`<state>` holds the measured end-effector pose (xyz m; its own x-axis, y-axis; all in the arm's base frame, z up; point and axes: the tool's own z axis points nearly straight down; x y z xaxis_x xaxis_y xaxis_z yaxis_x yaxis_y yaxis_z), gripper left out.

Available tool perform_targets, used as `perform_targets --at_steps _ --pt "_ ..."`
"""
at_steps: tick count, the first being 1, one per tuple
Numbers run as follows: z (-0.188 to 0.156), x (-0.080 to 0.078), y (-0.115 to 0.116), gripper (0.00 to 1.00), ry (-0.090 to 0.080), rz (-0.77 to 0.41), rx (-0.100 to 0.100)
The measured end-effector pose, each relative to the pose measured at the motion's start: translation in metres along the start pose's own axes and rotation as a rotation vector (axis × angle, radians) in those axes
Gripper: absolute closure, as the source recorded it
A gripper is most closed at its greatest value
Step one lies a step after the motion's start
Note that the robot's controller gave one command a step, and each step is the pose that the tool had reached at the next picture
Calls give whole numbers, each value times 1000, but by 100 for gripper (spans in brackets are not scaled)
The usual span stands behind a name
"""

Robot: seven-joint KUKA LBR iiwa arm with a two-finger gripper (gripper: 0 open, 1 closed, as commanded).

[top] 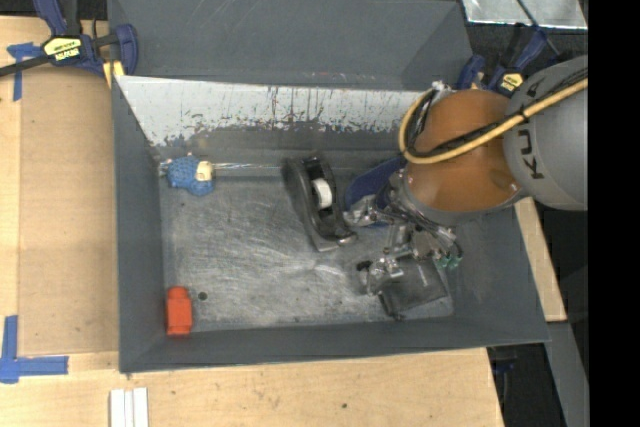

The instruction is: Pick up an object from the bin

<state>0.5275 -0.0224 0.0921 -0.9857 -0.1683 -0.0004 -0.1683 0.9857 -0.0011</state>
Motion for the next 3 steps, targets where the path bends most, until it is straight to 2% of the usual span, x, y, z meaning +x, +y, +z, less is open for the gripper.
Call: perform_targets --at_steps 1,2,3 --pt "0 0 0 100 -1 0 -1" --pt "0 0 0 0 0 1 0" --pt "0 0 0 100 -1 0 -1"
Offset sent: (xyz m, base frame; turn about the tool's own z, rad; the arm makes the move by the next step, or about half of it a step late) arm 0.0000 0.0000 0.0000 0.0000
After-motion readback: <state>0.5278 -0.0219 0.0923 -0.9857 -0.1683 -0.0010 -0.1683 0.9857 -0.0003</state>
